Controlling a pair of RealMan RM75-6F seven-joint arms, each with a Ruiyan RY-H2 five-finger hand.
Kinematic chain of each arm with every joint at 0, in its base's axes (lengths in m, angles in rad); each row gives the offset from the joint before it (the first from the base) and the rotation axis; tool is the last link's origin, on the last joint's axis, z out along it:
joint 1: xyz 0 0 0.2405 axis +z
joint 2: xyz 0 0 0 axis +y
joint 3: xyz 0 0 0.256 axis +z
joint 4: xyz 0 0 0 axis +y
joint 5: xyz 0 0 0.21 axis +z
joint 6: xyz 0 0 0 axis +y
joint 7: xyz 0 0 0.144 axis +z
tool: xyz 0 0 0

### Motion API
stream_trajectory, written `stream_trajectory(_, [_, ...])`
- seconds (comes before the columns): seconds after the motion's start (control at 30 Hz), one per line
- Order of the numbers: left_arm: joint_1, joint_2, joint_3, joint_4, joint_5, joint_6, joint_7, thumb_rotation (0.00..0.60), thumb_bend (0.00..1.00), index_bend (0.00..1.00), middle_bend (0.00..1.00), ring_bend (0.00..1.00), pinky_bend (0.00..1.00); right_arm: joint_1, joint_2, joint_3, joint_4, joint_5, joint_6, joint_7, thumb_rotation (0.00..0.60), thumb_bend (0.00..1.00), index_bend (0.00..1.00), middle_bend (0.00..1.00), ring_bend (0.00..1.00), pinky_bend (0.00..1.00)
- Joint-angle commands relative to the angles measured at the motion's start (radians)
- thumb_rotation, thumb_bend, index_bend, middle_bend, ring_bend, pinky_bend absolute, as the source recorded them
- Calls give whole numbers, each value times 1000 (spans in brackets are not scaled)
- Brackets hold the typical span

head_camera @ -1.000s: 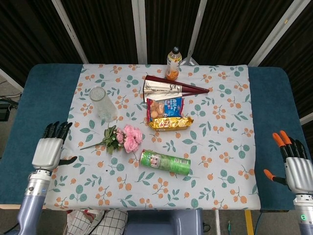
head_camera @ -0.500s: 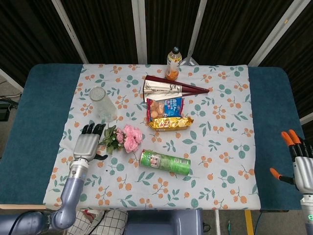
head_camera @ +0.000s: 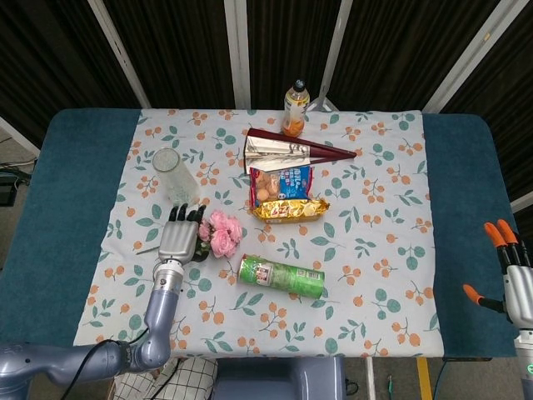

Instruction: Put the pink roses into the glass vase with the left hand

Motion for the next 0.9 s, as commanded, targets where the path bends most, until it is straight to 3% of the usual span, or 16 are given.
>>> stream_trajectory(0.03, [-17, -20, 5, 34, 4, -9, 1, 600, 326, 111, 236, 0, 0, -4, -5, 5, -5, 8, 8, -2, 600, 150, 110, 0, 0, 0])
stream_trajectory(0.27, [-33, -37, 4, 65, 0, -31, -17, 600, 363, 257, 346, 2, 0, -7, -8, 13, -18, 27, 9, -8, 600, 149, 110, 0, 0, 0])
stream_trajectory(0.57, [-37, -27, 0, 35, 97, 5, -88, 600, 422, 334, 469, 49, 0, -10, -9, 20, -26, 34, 15, -6, 600, 149, 110, 0, 0, 0])
stream_trajectory(0.9, [-25, 142, 12, -214, 308, 5, -197, 600, 417, 314, 467, 49, 0, -22, -11, 34, -38, 64, 28, -4, 600, 149, 110, 0, 0, 0])
